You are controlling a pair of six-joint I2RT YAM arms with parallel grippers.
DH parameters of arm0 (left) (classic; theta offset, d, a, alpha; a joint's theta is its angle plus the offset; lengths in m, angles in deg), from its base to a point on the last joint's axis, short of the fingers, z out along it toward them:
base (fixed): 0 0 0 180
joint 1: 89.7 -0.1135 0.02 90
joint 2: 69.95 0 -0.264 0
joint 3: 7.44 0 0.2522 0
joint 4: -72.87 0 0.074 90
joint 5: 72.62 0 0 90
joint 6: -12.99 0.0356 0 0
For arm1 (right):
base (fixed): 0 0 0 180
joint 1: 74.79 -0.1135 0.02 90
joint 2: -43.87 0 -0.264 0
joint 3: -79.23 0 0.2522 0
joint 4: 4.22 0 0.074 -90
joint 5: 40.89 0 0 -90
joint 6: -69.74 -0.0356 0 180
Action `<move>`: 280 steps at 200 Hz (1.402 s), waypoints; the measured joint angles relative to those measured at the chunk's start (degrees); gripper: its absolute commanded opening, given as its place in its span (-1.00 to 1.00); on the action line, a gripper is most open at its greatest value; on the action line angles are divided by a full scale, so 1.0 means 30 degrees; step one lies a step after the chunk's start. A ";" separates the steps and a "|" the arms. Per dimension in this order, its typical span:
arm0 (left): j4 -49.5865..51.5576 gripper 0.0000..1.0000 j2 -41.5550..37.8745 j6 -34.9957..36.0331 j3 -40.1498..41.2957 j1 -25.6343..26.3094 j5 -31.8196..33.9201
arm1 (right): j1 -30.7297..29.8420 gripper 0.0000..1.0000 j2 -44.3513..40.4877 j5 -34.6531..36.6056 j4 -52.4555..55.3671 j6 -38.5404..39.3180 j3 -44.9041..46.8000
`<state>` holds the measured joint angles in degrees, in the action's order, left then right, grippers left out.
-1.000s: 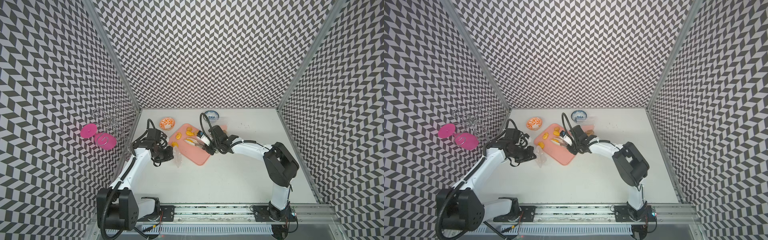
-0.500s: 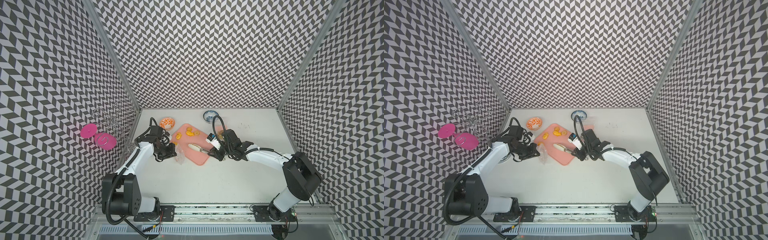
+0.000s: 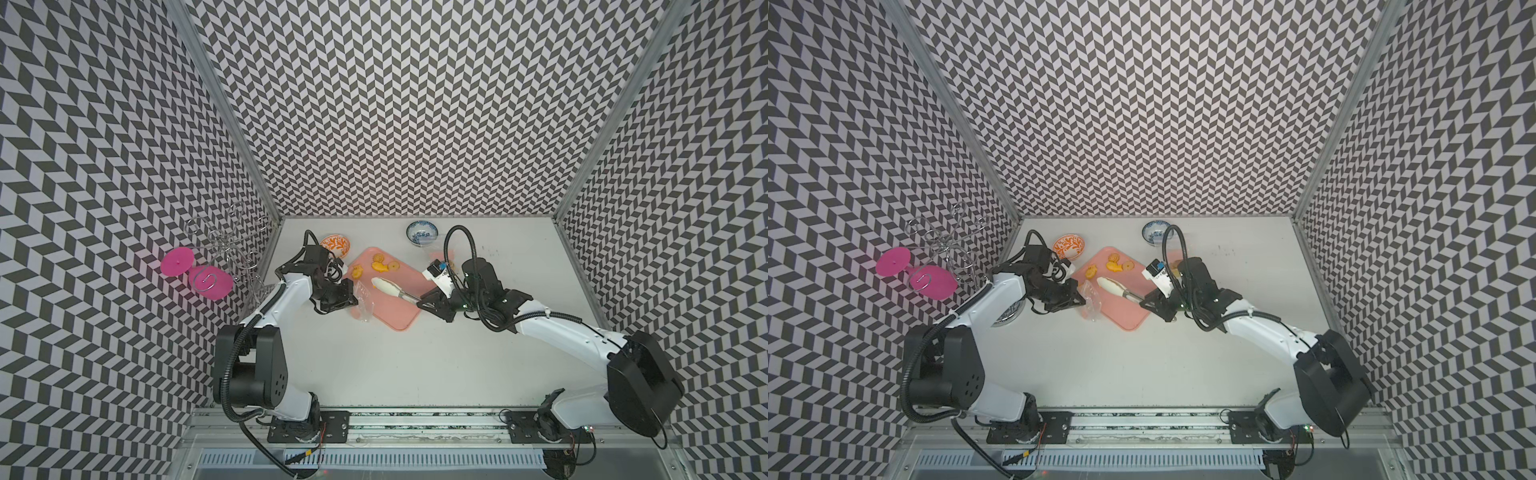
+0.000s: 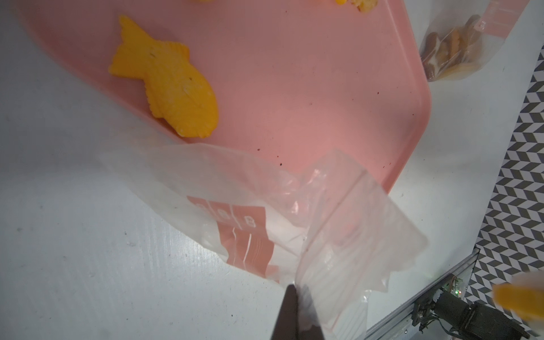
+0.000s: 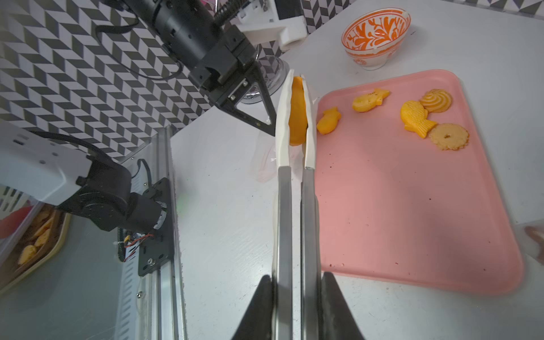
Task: Put the cookies into a resealable bag to prevent moisture
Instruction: Place the cookie in the ziploc bag.
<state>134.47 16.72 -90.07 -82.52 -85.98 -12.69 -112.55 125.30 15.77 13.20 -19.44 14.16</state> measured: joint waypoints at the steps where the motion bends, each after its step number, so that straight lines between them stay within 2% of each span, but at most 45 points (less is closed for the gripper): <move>1: 0.0000 -1.00 0.0000 -0.0007 -0.0022 0.0000 -0.0015 | -0.0015 -0.60 0.0000 -0.0015 0.0000 -0.0029 0.0000; 56: 0.0022 -1.00 0.0000 -0.0168 -0.0321 0.0087 -0.0430 | -0.0794 -0.60 0.1530 -0.0430 0.0182 -0.0430 -0.0568; 128: 0.0561 -1.00 -0.1916 -0.0780 -0.0313 0.0852 -0.0976 | -0.1180 -0.59 0.3490 0.1209 0.2834 0.0947 -0.3410; 186: 0.0947 -1.00 -0.2543 -0.0976 -0.0168 0.1464 -0.1064 | -0.1734 -0.31 0.3781 0.1581 0.4102 0.1800 -0.4299; 241: 0.0925 -1.00 -0.3133 -0.1056 0.0962 0.1348 -0.0874 | -0.1734 -0.26 0.3592 0.1326 0.4299 0.1843 -0.4437; 280: 0.0903 -1.00 -0.3359 -0.1078 0.1523 0.0954 -0.0911 | -0.1617 -0.14 0.2871 0.0947 0.4539 0.1530 -0.4401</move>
<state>137.18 6.64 -93.31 -77.95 -83.11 -15.42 -117.40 133.91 18.61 26.82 -14.85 0.96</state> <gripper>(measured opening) 0.047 0.418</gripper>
